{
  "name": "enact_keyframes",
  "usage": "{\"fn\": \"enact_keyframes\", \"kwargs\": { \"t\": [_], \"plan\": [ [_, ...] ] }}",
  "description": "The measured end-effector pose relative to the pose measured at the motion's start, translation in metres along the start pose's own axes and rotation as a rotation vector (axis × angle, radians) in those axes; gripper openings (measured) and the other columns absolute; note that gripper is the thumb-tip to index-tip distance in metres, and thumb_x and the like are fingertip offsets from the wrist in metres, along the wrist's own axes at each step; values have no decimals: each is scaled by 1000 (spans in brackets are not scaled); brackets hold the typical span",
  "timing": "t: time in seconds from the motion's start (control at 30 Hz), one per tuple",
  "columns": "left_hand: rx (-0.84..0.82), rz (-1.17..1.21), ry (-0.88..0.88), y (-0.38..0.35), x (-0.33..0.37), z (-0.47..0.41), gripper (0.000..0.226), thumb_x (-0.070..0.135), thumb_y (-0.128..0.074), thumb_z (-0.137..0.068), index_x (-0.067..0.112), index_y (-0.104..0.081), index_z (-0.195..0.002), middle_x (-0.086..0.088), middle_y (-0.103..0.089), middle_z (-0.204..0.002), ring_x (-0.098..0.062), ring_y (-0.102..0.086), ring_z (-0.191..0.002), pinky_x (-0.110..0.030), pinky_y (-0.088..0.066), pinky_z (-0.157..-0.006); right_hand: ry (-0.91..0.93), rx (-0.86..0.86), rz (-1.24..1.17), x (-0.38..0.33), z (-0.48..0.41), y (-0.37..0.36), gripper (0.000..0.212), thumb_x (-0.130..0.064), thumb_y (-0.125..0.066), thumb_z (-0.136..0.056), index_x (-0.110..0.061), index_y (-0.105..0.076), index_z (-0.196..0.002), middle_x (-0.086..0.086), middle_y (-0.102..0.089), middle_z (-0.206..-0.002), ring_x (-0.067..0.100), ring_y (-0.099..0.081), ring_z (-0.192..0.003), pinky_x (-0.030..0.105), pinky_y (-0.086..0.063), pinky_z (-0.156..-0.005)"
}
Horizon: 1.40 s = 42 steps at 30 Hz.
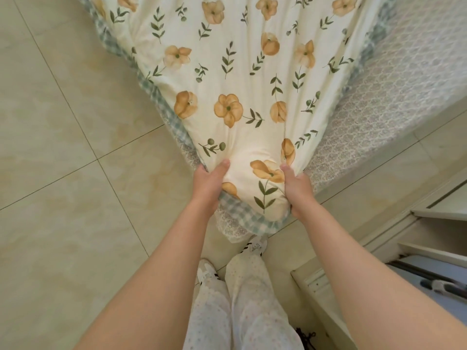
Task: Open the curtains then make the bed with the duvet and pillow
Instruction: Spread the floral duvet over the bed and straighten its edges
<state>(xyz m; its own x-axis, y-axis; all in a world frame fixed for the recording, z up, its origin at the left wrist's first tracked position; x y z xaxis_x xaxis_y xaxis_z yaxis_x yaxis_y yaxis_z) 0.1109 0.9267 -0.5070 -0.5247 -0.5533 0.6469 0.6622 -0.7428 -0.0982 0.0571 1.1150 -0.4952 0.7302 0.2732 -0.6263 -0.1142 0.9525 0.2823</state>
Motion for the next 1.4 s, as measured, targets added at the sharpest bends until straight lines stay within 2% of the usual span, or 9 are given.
{"fn": "enact_keyframes", "kwargs": {
  "t": [0.2,0.33,0.57,0.7,0.83,0.97,1.1,1.23,1.4],
  "plan": [
    [-30,52,-22,40,7,17,20,16,-74,-84,23,-62,-97,7,-75,-89,-12,-73,-80,-26,-59,-64,17,0,14,12,33,-27,49,-42,-51,-95,4,-62,-110,23,-68,-105,35,-66,-97,48,-54,-90],
    [-39,82,-40,68,4,25,19,13,-73,-84,23,-63,-97,8,-76,-84,-13,-74,-80,-25,-58,-63,-9,-33,7,25,53,-47,58,-42,-50,-95,14,-58,-107,23,-64,-89,32,-65,-85,48,-53,-85],
    [-2,120,9,101,-17,35,22,15,-75,-83,23,-63,-99,6,-77,-88,-15,-74,-84,-28,-59,-66,-30,-37,8,56,74,-64,53,-43,-48,-96,7,-60,-107,12,-64,-87,24,-61,-83,38,-52,-74],
    [48,127,39,105,-29,34,25,13,-75,-82,23,-63,-103,2,-75,-97,-18,-73,-87,-33,-60,-73,-52,-15,30,67,74,-66,48,-42,-47,-97,3,-58,-111,21,-67,-104,29,-64,-95,42,-52,-86],
    [160,54,108,105,-38,21,49,11,-75,-82,12,-53,-126,-7,-66,-120,-23,-67,-101,-40,-56,-87,-141,-27,70,67,64,-68,44,-43,-49,-97,-3,-48,-115,8,-60,-114,24,-58,-98,37,-49,-85],
    [325,-222,196,117,-54,15,58,5,-74,-81,10,-37,-125,-10,-54,-123,-26,-57,-104,-37,-51,-88,-268,-83,96,78,56,-60,69,-38,-60,-92,-9,-31,-146,11,-46,-145,32,-48,-128,49,-43,-105],
    [466,-489,-42,105,-46,20,50,-1,-65,-80,19,-37,-116,-10,-53,-120,-26,-58,-92,-34,-49,-71,-313,-31,156,85,44,-40,63,-36,-76,-79,-10,-44,-127,8,-55,-125,25,-58,-105,41,-51,-88],
    [607,-833,-488,59,-24,33,54,-10,-56,-69,17,-49,-115,-13,-36,-124,-29,-41,-106,-29,-36,-87,-221,122,186,81,32,-13,41,-27,-80,-75,-18,-46,-95,0,-52,-101,13,-51,-76,29,-41,-69],
    [377,-1082,-780,-23,-7,38,42,-4,-59,-71,18,-59,-107,-4,-46,-121,-26,-43,-114,-38,-31,-98,-157,125,75,60,9,31,16,-15,-63,-89,-13,-56,-102,-3,-58,-96,8,-54,-74,22,-38,-56]
  ]
}}
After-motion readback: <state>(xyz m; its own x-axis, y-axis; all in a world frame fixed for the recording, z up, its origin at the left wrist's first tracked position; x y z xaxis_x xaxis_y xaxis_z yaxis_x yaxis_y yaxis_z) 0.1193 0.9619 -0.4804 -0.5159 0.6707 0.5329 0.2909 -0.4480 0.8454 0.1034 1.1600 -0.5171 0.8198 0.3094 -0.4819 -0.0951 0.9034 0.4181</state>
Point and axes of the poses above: each hand's wrist, its own z-axis away from the middle knuckle, its own y-axis out of the back of the hand, x = y × z, the point moved 2 cm from there along -z, towards the middle knuckle
